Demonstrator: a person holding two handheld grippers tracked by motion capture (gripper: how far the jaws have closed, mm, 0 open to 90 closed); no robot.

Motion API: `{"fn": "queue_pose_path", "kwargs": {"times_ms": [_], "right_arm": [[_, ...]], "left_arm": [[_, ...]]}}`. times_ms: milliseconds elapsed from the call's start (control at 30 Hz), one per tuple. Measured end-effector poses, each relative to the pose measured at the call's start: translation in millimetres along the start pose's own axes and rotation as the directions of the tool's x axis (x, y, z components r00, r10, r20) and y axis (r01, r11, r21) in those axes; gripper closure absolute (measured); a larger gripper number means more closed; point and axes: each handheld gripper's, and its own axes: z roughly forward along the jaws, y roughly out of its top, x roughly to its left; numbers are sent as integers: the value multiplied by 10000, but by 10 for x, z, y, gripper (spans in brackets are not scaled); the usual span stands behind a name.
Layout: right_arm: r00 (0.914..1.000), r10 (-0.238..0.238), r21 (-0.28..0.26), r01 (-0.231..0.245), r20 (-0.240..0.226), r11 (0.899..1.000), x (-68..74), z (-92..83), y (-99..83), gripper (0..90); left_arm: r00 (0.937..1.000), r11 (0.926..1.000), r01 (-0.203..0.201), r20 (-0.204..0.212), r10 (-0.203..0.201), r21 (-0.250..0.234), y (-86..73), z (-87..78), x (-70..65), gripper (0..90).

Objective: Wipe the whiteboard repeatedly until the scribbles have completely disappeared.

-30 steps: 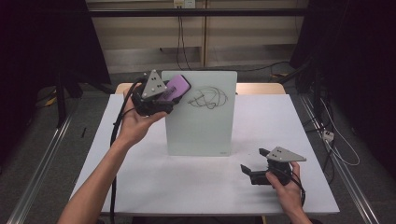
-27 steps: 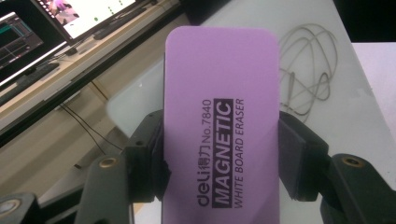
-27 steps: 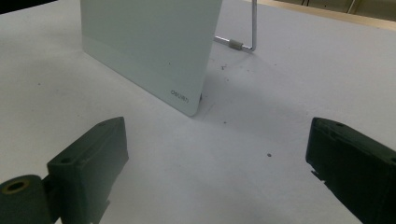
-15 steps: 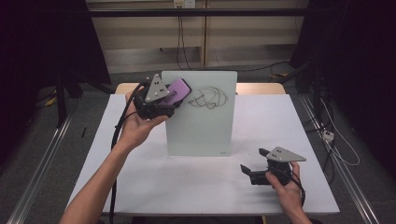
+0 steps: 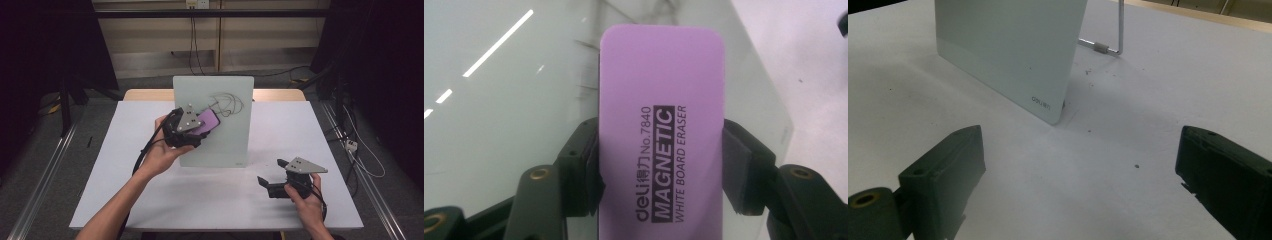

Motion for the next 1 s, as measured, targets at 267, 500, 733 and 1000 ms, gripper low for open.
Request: {"fn": "queue_pose_path", "kwargs": {"times_ms": [267,500,733,1000], "right_arm": [[10000,4,10,-4,-22,10000,1,2,0,55],[10000,24,-1,-24,-28,10000,-3,5,0,55],[10000,0,-13,0,-30,10000,-1,-1,0,55],[10000,-14,-32,14,-29,10000,-4,-4,0,55]], "left_arm": [[9994,9997,-110,338,103,234,6,76,-75,412],[10000,9999,52,74,-53,96,124,6,40,412],[9995,9997,171,-280,-175,-149,256,-91,195,411],[9969,9963,564,-512,-597,-650,306,-188,347,411]]}}
